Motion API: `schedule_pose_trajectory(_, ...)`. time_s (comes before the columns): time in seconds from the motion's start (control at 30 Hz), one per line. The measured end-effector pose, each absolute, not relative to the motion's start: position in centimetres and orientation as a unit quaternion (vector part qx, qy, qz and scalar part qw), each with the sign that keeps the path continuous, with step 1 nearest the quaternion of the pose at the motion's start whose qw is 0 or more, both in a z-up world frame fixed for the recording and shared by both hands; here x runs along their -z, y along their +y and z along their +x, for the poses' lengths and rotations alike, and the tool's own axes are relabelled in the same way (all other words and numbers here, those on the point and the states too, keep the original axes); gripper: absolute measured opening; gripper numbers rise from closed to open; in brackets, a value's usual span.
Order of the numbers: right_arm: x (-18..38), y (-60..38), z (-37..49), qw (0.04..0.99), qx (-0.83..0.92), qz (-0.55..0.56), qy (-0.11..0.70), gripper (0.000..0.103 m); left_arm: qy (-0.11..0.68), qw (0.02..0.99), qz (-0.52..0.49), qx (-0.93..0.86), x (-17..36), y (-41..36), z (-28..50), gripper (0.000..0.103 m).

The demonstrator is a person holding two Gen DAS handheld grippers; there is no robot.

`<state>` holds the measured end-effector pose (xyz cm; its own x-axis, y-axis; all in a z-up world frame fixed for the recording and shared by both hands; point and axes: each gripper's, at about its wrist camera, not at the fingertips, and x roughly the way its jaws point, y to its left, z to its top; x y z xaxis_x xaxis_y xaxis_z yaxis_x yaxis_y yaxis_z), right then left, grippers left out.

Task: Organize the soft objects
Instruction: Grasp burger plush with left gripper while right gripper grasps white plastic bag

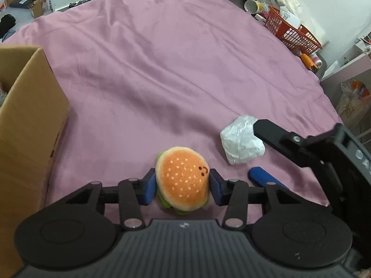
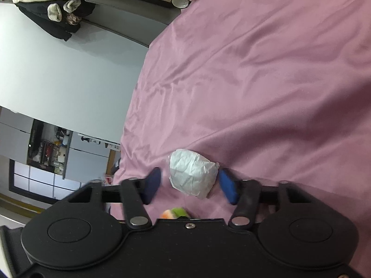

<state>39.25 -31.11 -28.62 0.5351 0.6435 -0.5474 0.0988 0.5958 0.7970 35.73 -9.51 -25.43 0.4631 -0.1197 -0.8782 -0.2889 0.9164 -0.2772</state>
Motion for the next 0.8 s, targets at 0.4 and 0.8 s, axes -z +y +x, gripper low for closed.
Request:
schedule_pose_trajectory(0.4, 25.2, -30.4, 37.4, 0.799, -0.181, 0.371, 0.437, 0.041, 0.499, 0.844, -0.193, -0.044, 22.6, -8.7, 34.7, 0.043)
schedule_pose_trajectory(0.8, 19.2, -28.3, 34.3, 0.829, -0.211, 0.327, 0.403, 0.041, 0.446, 0.868, -0.215, -0.039, 15.8, -5.1, 29.6, 0.043)
